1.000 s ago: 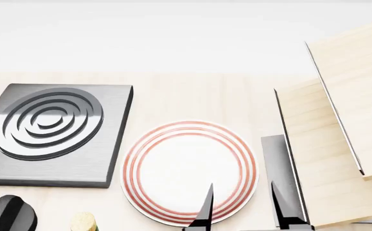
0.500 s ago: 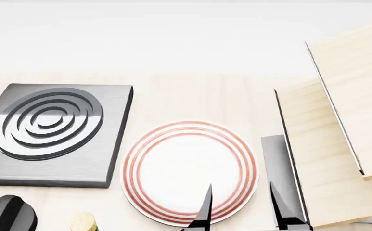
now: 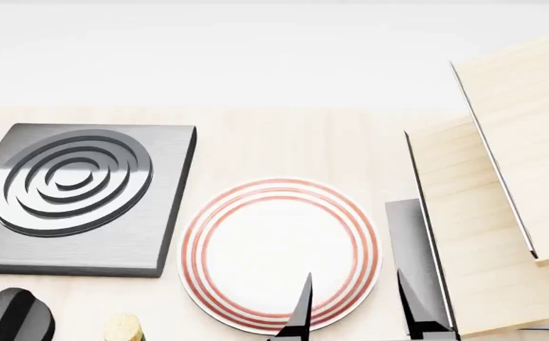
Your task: Pick up the akita bowl and put it on the plate.
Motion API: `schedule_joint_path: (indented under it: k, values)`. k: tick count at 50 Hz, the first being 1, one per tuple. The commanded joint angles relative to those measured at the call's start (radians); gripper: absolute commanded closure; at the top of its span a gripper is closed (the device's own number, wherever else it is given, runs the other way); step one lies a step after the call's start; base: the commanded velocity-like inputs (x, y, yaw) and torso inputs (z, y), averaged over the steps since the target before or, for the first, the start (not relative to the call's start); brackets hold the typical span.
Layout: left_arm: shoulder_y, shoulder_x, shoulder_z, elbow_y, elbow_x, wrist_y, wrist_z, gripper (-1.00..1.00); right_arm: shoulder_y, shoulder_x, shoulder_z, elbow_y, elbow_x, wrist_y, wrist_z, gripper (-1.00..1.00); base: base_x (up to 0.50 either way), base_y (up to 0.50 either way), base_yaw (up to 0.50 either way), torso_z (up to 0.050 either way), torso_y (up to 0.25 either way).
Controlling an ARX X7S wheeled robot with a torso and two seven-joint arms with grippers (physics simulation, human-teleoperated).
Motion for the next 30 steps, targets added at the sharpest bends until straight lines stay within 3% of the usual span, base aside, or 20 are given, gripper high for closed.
schedule_joint_path:
  k: [1, 30]
  values:
    - [-0.003, -0.003, 0.004, -0.003, -0.012, -0.035, -0.001, -1.0, 0.001, 0.003, -0.004, 0.002, 0.002, -0.003, 0.004, -1.0, 0.0, 0.0, 0.0, 0.0, 0.0]
    - [0.009, -0.012, 0.031, -0.026, -0.024, -0.053, 0.017, -1.0, 0.009, 0.006, -0.017, 0.015, 0.007, -0.005, 0.013, -1.0, 0.0, 0.0, 0.0, 0.0, 0.0]
